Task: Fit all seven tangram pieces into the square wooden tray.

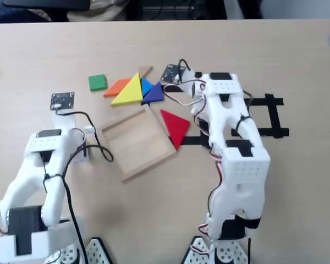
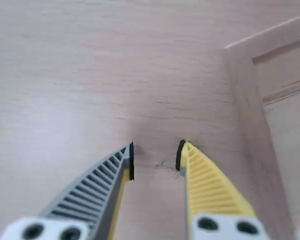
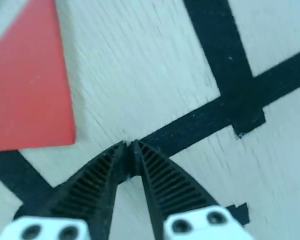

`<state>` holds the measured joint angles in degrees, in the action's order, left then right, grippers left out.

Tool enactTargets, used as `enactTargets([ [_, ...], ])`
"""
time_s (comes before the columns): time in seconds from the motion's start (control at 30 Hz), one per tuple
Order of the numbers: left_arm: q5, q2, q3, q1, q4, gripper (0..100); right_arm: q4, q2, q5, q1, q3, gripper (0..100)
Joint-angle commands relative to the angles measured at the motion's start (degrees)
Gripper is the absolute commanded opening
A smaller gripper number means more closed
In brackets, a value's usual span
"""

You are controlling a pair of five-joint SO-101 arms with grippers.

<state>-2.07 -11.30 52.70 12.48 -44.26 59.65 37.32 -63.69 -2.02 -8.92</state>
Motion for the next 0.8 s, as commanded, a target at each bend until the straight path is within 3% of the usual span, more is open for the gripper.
enactTargets([
  [0.0,-0.7,1.8,-4.3,-1.5,-0.6,17,9.0,0.8,-8.5,-1.9,-3.4,1.1],
  [0.17,-0.8,2.1,-5.6,-6.0,0.4,17,13.8,-1.1,-13.6,-1.8,-3.9,1.1],
  [0.43,-0.3,2.3,-9.1,-11.1,1.1,17,10.2,2.3,-14.7,-3.0,-4.9,1.1],
  [0.63,2.1,2.8,-8.0,-10.6,4.5,17,10.2,4.2,-14.7,-6.9,-7.3,1.1],
  [0.77,2.5,2.0,-7.3,-6.5,0.1,17,10.2,4.1,-14.5,-9.7,-7.7,1.1],
])
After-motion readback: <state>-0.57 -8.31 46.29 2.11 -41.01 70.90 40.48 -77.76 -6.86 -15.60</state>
